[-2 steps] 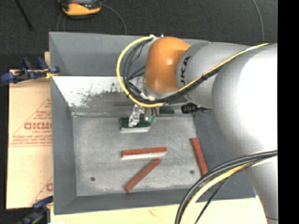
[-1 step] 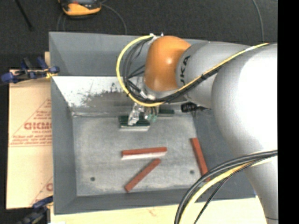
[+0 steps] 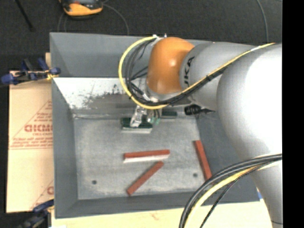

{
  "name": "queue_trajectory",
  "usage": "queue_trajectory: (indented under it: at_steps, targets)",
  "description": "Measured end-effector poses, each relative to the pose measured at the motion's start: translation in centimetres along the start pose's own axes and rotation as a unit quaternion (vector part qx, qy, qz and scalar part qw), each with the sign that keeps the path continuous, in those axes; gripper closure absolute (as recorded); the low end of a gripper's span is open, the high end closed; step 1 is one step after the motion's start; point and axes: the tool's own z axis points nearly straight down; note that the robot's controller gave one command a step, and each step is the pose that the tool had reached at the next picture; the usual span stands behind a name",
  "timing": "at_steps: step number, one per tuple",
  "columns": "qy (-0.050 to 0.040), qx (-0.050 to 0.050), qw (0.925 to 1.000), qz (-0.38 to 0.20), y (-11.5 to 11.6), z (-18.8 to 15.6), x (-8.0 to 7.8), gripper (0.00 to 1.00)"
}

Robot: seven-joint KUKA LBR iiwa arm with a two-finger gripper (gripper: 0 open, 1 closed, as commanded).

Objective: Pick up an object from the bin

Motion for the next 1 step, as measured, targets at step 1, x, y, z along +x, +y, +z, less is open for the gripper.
queue_trajectory:
  at_steps: [1]
  targets:
    - [-0.002, -0.001, 1.0, 0.0, 0.02, -0.02, -0.08, 1.0]
